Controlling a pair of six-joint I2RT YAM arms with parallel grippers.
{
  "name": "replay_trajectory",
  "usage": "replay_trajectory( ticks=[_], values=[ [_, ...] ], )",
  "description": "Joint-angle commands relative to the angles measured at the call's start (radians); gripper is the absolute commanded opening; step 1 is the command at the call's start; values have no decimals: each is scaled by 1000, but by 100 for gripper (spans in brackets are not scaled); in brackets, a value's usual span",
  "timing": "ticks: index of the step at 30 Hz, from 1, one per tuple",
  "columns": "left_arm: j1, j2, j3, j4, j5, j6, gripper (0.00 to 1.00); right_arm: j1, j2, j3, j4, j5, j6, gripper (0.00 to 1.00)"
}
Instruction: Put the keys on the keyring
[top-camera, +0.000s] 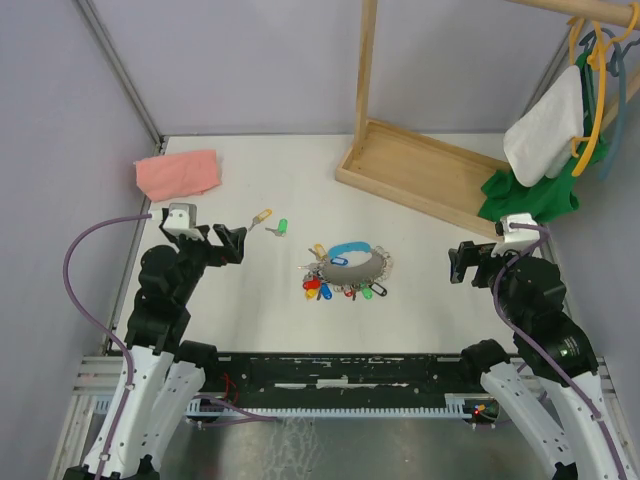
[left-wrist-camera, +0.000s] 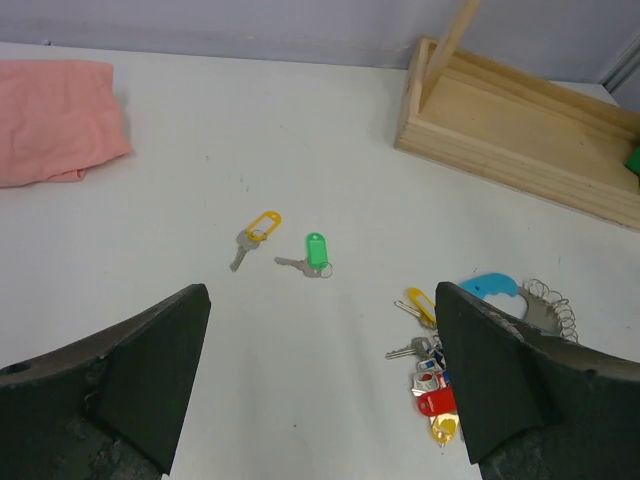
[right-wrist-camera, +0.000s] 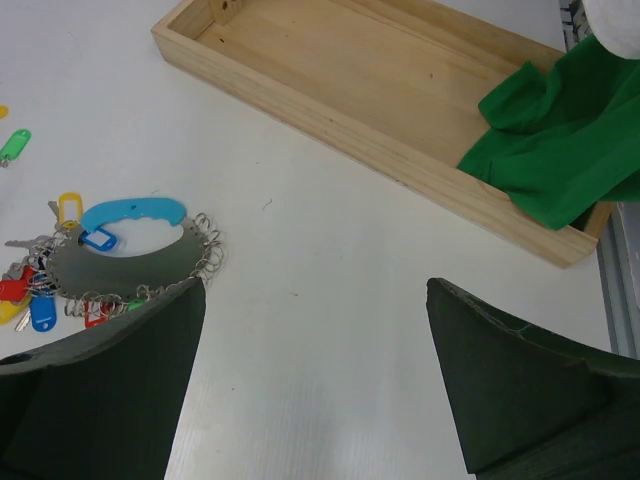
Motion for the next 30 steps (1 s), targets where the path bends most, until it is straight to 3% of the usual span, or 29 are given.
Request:
replay_trajectory(
  ticks=[1,12,22,30],
  values=[
    [-6,1,6,51,21,34,100,3,11,2,42,-2,4,100],
    [-6,54,31,44,71,-29,98,2,128,24,22,-90,103,100],
    [-19,223,34,31,188,-244,89,2,341,20,78,-292,199,100],
    [-144,372,-29,108,152,-356,85,2,535,-45,184,-408,293,98]
  ],
)
